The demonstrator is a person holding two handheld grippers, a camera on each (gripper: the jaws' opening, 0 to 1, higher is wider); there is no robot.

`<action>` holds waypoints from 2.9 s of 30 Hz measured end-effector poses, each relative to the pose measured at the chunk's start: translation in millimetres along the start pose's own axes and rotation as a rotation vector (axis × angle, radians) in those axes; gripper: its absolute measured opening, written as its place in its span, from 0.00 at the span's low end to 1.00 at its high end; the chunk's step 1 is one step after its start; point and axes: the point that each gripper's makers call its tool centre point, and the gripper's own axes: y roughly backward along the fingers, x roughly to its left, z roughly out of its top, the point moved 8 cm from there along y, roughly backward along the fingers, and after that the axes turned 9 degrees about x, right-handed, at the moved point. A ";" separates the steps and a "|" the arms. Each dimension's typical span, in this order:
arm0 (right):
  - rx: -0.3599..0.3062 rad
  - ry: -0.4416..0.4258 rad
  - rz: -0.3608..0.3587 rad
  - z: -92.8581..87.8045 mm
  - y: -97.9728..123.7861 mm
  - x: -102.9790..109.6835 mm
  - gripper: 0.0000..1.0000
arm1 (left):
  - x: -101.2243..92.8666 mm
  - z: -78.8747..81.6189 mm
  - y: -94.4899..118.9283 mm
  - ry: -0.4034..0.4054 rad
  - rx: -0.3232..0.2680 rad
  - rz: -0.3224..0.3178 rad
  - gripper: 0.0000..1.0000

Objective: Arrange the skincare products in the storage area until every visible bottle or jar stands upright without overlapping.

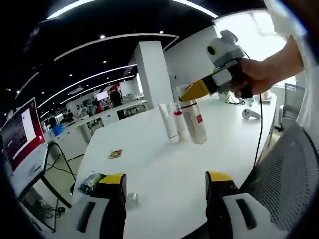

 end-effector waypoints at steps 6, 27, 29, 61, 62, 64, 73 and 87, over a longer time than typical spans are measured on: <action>0.025 -0.016 -0.040 -12.3 -11.5 -21.5 0.19 | -1.8 -3.0 -2.4 0.003 0.009 -0.010 0.61; 0.070 -0.005 -0.082 -43.6 -64.4 -70.1 0.19 | -3.2 -5.2 -4.3 -0.010 0.045 -0.020 0.62; 0.068 0.000 -0.076 -44.2 -69.7 -70.9 0.19 | -3.1 -5.2 -4.3 -0.009 0.047 -0.020 0.62; -0.035 0.076 -0.086 -75.1 -83.4 -72.1 0.19 | -3.4 -7.2 -6.3 -0.001 0.047 -0.027 0.59; -0.035 0.078 -0.090 -75.6 -82.4 -71.6 0.20 | -3.2 -7.3 -6.3 -0.001 0.046 -0.027 0.59; -0.034 0.079 -0.091 -76.4 -81.2 -70.5 0.20 | -2.7 -7.6 -6.5 0.001 0.048 -0.026 0.59; 0.013 0.036 -0.080 -75.5 -86.9 -71.7 0.23 | -3.3 -9.0 -7.2 -0.002 0.052 -0.030 0.58; 0.171 -0.027 -0.112 -88.6 -108.0 -69.6 0.27 | -2.3 -9.0 -6.1 -0.005 0.046 -0.020 0.58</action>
